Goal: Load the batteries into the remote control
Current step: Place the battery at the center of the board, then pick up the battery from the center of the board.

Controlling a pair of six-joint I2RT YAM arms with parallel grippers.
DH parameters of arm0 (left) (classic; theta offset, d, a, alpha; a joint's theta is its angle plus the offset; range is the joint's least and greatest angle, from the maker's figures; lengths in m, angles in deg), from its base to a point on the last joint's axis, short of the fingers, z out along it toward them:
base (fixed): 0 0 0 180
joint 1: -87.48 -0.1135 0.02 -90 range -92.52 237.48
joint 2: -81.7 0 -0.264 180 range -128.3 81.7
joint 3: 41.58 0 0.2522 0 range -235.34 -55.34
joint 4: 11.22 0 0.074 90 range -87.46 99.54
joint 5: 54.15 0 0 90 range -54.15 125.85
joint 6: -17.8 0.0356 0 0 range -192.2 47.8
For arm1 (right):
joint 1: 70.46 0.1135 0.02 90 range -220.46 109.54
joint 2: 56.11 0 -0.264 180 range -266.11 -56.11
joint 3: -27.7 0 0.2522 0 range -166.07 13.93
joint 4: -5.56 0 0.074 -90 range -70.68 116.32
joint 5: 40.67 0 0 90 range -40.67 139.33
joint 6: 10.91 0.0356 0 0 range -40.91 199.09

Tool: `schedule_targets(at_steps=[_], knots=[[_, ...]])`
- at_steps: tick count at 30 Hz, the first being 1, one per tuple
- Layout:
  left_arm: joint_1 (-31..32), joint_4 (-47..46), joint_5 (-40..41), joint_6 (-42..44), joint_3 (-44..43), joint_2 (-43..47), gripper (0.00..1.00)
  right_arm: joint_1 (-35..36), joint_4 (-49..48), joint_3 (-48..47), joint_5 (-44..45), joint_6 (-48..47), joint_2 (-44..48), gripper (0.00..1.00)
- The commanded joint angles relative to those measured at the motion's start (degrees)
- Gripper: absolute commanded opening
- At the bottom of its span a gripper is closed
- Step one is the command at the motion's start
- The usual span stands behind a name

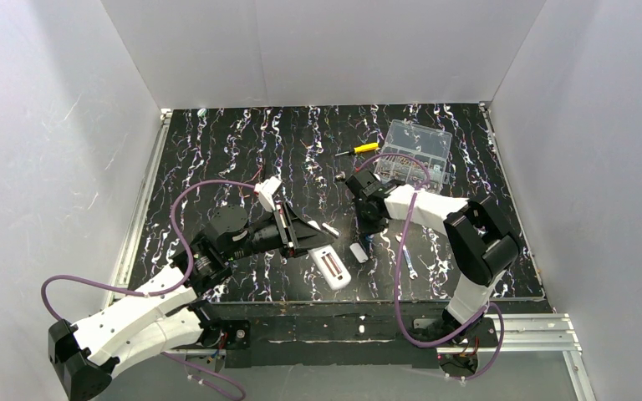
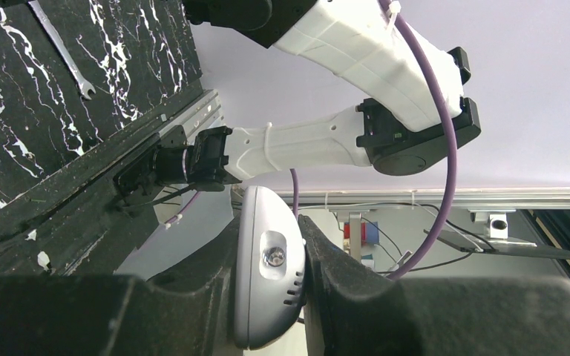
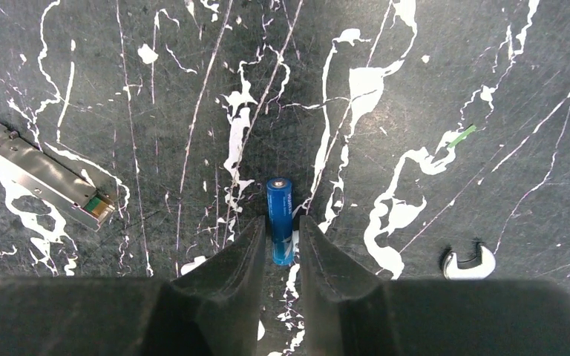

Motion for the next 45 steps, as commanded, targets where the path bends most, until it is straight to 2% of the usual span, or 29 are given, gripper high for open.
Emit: schedule_targets(at_steps=[1,10,14,17,23,31,36,40,45], knots=[[-0.3,-3.7,-0.9,0.5,-1.7,1.7,0.0,-0.4,-0.5,0.6,1.5,0.7,-2.8,0.27],[-0.3,-3.9,-1.0,0.3,-1.8,1.1,0.0,-0.4,-0.5,3.0,0.2,0.6,1.2,0.02],[-0.4,-4.1,-1.2,0.2,-1.7,0.7,0.0,-0.5,1.1,3.8,1.5,0.2,8.7,0.01],[-0.4,-4.0,-1.2,0.4,-1.6,0.7,0.0,-0.5,0.0,5.2,-0.8,-3.2,17.5,0.01],[-0.7,-3.6,-1.0,0.8,-1.4,0.8,0.0,-0.5,-9.0,11.6,-13.6,-13.4,40.6,0.01],[-1.0,-3.0,-0.8,1.8,-1.4,1.3,0.0,-0.5,-24.6,19.6,-33.2,-24.2,62.9,0.01],[-1.0,-2.7,-0.7,2.9,-1.9,1.2,0.0,-0.5,-30.2,20.6,-45.4,-28.7,70.4,0.01],[-1.0,-3.0,-1.1,3.7,-2.2,1.1,0.0,-0.5,-29.5,18.6,-55.8,-35.2,72.7,0.01],[-1.0,-4.6,-1.5,4.5,-2.1,1.1,0.0,-0.5,-28.9,17.6,-63.1,-39.4,74.2,0.01]])
